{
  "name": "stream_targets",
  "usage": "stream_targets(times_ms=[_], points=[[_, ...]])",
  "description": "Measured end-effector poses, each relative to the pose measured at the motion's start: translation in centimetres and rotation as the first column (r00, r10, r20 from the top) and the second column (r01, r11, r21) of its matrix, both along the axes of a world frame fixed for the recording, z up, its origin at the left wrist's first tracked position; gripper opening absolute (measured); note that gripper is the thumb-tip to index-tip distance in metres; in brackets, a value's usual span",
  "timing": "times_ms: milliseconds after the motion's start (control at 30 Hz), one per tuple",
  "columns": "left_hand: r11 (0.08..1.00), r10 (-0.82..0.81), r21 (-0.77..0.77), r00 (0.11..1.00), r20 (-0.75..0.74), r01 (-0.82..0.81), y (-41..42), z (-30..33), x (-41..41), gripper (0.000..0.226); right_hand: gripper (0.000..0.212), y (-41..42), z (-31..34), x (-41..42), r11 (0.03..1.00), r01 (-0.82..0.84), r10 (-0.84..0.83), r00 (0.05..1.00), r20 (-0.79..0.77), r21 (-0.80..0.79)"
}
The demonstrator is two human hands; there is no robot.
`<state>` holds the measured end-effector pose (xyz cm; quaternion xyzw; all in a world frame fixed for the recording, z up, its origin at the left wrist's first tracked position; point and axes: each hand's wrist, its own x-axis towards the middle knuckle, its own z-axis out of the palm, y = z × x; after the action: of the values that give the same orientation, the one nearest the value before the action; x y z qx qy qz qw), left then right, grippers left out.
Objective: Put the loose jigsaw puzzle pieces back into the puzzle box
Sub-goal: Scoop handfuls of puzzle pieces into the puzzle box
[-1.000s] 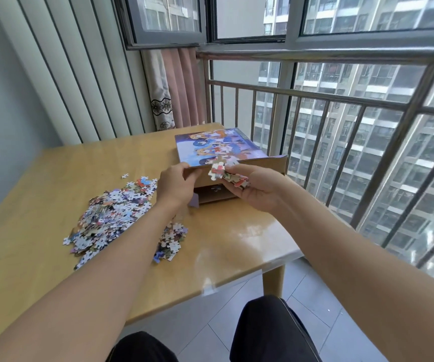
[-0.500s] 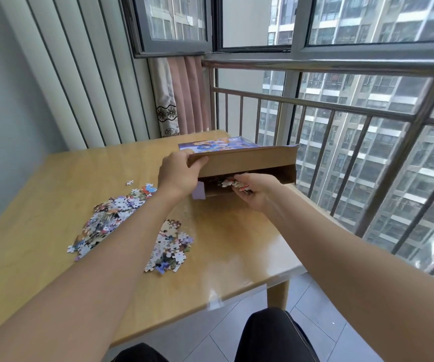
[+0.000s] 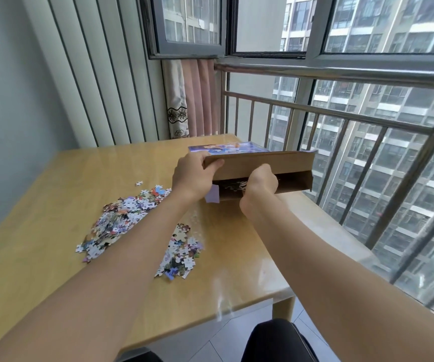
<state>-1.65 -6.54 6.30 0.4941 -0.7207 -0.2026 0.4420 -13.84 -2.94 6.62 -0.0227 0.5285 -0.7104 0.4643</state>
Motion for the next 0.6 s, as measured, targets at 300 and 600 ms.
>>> stream_targets(times_ms=[300, 600], points=[[1.0, -0.02, -0.009, 1.0, -0.008, 0.019, -0.2, -1.0, 0.5, 0.02, 0.06, 0.0, -1.8, 1.4, 0.915, 0.052, 0.097, 0.935, 0.342, -0.399], [0.997, -0.082, -0.003, 0.996, -0.035, 0.082, -0.2, -2.2, 1.4, 0.019, 0.084, 0.6, -3.9, -4.0, 0.85, -0.345, 0.452, 0.866, 0.215, -0.398]])
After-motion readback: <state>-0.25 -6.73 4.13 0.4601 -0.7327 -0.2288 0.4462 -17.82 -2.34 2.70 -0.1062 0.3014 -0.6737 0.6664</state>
